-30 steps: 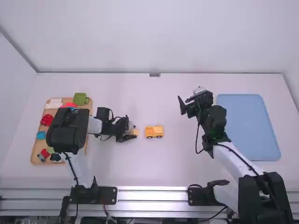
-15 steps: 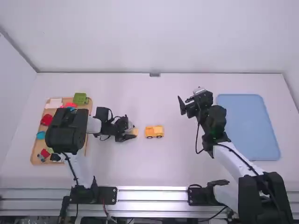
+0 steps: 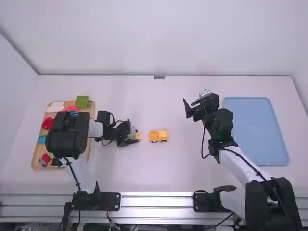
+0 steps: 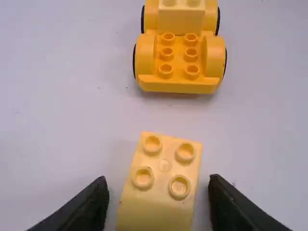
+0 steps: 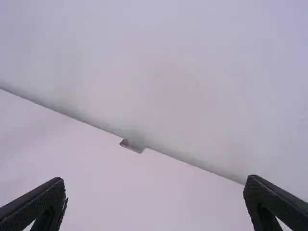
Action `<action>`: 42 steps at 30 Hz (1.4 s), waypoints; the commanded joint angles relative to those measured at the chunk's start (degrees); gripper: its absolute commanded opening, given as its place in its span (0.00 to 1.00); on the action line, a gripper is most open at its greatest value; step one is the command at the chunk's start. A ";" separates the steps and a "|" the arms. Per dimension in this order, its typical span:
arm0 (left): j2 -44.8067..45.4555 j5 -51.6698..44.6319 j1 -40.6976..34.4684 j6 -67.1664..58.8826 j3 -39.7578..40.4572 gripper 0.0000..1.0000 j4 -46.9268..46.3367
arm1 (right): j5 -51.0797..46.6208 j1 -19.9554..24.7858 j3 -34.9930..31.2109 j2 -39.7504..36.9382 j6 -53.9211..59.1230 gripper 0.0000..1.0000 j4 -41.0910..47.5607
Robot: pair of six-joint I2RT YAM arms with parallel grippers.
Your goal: Assemble lego blocks to make yellow taxi
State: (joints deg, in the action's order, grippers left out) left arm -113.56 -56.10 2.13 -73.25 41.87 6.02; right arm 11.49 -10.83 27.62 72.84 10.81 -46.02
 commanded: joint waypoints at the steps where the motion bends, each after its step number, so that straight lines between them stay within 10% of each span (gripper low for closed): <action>1: -0.57 0.00 -0.13 -0.68 -0.63 0.48 -0.07 | -0.35 -0.09 -0.37 -0.94 -0.33 0.98 -0.04; 18: 3.58 -4.37 -2.38 3.98 -0.52 0.11 1.22 | -2.86 -0.04 -0.39 -0.94 -0.50 0.98 1.36; 30: 15.04 3.63 -9.07 9.92 -0.70 0.11 -3.23 | 23.26 2.54 -0.37 0.17 17.94 0.99 14.16; 42: 15.47 1.51 -11.08 10.86 -0.70 0.10 -3.63 | 51.21 7.04 4.24 19.74 31.63 0.99 16.57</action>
State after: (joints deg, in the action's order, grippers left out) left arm -99.09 -54.61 -7.90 -62.72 41.50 2.42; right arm 54.94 -3.75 29.08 89.62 37.76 -29.76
